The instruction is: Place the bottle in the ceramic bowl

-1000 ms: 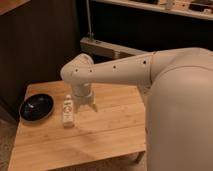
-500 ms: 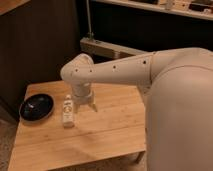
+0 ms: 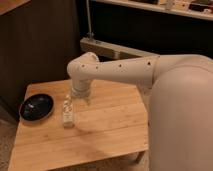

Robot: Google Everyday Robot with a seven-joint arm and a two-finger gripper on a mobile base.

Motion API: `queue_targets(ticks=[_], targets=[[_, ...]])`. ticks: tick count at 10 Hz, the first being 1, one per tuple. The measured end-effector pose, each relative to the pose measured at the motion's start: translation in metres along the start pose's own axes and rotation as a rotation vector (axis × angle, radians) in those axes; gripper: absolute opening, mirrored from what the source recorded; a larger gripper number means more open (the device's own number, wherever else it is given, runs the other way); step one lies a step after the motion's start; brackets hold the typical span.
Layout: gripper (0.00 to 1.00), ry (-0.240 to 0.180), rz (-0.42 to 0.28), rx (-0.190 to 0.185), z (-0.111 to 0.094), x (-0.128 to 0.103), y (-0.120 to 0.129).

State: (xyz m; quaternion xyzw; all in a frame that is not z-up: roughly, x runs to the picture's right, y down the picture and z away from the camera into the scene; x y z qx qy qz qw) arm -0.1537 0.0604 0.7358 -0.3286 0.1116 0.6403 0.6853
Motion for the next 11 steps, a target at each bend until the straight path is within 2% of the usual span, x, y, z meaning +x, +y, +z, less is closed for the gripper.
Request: queue_targets(ticks=[3, 6, 8, 11], targets=[[0.65, 0.024, -0.081, -0.035, 0.023, -0.025, 0.045], [0.65, 0.072, -0.134, -0.035, 0.069, -0.027, 0.064], [0.65, 0.1, -0.156, 0.003, 0.102, -0.023, 0.065], [0.65, 0.143, -0.17, 0.095, 0.14, -0.013, 0.064]])
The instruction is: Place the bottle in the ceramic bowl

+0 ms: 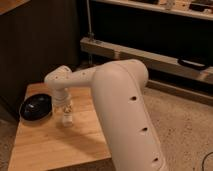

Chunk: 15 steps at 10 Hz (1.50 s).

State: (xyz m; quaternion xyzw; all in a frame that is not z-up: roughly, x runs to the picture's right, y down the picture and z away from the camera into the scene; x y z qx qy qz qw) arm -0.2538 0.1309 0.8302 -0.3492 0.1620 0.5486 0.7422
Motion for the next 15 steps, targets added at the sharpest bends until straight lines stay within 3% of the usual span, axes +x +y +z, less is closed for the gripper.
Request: queue_targets(ticks=[6, 9, 10, 12, 13, 14, 15], targets=[[0.64, 0.069, 0.036, 0.051, 0.025, 0.008, -0.006], [0.41, 0.129, 0.076, 0.057, 0.034, 0.01, -0.01], [0.26, 0.147, 0.084, 0.053, 0.035, 0.01, -0.01], [0.1, 0.153, 0.09, 0.036, 0.032, 0.01, -0.01], [0.02, 0.141, 0.094, 0.002, 0.024, 0.01, -0.013], [0.0, 0.116, 0.091, -0.076, 0.012, 0.011, -0.022], [0.0, 0.088, 0.082, -0.187, 0.003, 0.012, -0.034]])
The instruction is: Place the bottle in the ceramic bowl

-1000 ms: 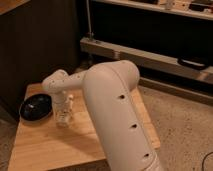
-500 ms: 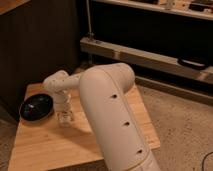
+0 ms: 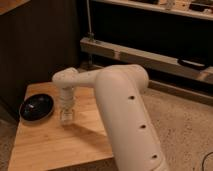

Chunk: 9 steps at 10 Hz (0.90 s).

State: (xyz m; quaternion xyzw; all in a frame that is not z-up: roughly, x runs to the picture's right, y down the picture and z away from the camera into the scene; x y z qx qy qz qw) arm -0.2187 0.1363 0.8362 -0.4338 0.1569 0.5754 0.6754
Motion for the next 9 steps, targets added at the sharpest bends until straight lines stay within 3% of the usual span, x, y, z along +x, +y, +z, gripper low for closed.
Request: queue_targets(ticks=[1, 2, 3, 5, 6, 8, 9], targets=[[0.0, -0.026, -0.022, -0.118, -0.011, 0.002, -0.008], [0.0, -0.058, -0.062, -0.262, -0.026, 0.004, -0.017], [0.0, -0.074, -0.103, -0.359, -0.035, 0.006, -0.019], [0.0, -0.095, -0.279, -0.623, -0.058, 0.006, -0.012], [0.0, -0.094, -0.366, -0.728, -0.07, 0.005, -0.003], [0.0, -0.057, -0.469, -0.831, -0.084, -0.002, 0.022], [0.0, -0.043, -0.516, -0.824, -0.092, -0.009, 0.043]])
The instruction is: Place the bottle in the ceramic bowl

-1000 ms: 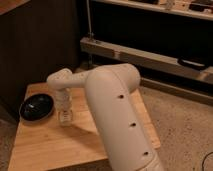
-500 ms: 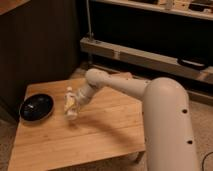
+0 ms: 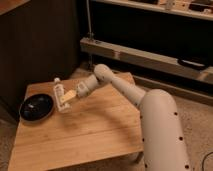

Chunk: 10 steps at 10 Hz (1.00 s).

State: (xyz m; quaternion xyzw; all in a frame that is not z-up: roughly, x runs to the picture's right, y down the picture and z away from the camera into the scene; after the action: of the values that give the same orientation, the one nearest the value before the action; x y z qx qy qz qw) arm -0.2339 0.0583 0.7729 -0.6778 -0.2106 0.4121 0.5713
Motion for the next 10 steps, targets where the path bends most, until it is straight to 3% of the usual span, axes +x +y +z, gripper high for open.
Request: queue_targets(ticks=[2, 3, 4, 5, 6, 7, 10], targets=[[0.0, 0.046, -0.041, 0.103, 0.017, -0.026, 0.02], [0.0, 0.068, -0.06, 0.209, 0.027, -0.041, 0.031], [0.0, 0.087, -0.067, 0.289, 0.035, -0.052, 0.036], [0.0, 0.107, -0.071, 0.341, 0.045, -0.06, 0.039], [0.0, 0.139, -0.05, 0.367, 0.05, -0.063, 0.034], [0.0, 0.166, -0.021, 0.347, 0.053, -0.064, 0.027], [0.0, 0.228, 0.029, 0.189, 0.063, -0.064, 0.006]])
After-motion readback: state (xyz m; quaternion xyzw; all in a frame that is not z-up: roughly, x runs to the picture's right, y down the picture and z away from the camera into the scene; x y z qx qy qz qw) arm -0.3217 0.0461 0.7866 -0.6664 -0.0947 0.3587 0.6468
